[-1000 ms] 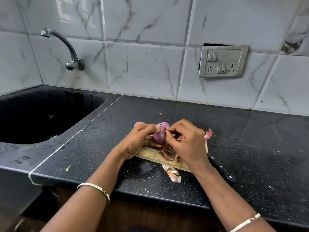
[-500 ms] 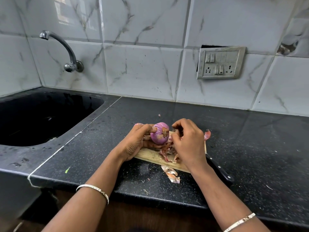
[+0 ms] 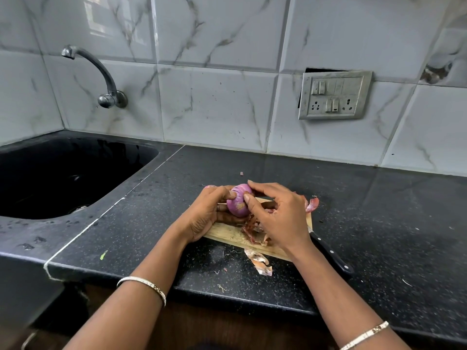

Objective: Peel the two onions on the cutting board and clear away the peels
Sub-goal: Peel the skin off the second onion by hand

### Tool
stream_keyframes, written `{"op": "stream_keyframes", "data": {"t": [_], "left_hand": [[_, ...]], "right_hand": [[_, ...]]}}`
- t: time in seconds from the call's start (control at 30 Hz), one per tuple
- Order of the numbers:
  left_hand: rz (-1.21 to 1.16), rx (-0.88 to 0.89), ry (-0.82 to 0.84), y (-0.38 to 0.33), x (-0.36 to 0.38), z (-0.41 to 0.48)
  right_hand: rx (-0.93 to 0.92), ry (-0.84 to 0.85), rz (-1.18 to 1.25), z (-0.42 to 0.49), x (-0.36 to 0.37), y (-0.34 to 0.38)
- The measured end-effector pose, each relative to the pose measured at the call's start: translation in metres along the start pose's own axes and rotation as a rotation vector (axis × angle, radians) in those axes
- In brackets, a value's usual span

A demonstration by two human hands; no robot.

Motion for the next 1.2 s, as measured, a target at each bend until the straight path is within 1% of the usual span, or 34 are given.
{"op": "stream_keyframes", "data": {"t": [0.2, 0.57, 0.83, 1.03, 1.13, 1.2], "left_hand": [[-0.009, -0.008, -0.015, -0.002, 0.002, -0.003], [0.018, 0.027, 0.017, -0.012, 0.01, -0.009], [-0.001, 0.019, 0.01, -0.01, 0.01, -0.009], [-0.021, 0.002, -0.036, -0.006, 0.006, -0.006], [-0.026, -0.004, -0.039, -0.006, 0.005, -0.005], [-0.023, -0.004, -0.033, -0.006, 0.005, -0.005]], "right_hand": [[0.016, 0.005, 0.05, -0.001, 0.001, -0.005], [-0.082, -0.004, -0.044, -0.005, 0.002, 0.0], [-0.051, -0.027, -0.108, -0.004, 0.0, 0.0], [-0.001, -0.153, -0.03, -0.002, -0.011, -0.002], [0.034, -0.083, 0.008, -0.002, -0.007, -0.005], [0.036, -0.041, -0.029, -0.003, -0.003, -0.006]]}}
Point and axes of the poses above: each hand's wrist, its own z-axis towards the middle knuckle, its own x-axis out of the palm, y = z × x, the point moved 7 cm from there along z, towards the middle knuckle, and after that the axes turned 4 degrees about x, right-handed, at the moved point
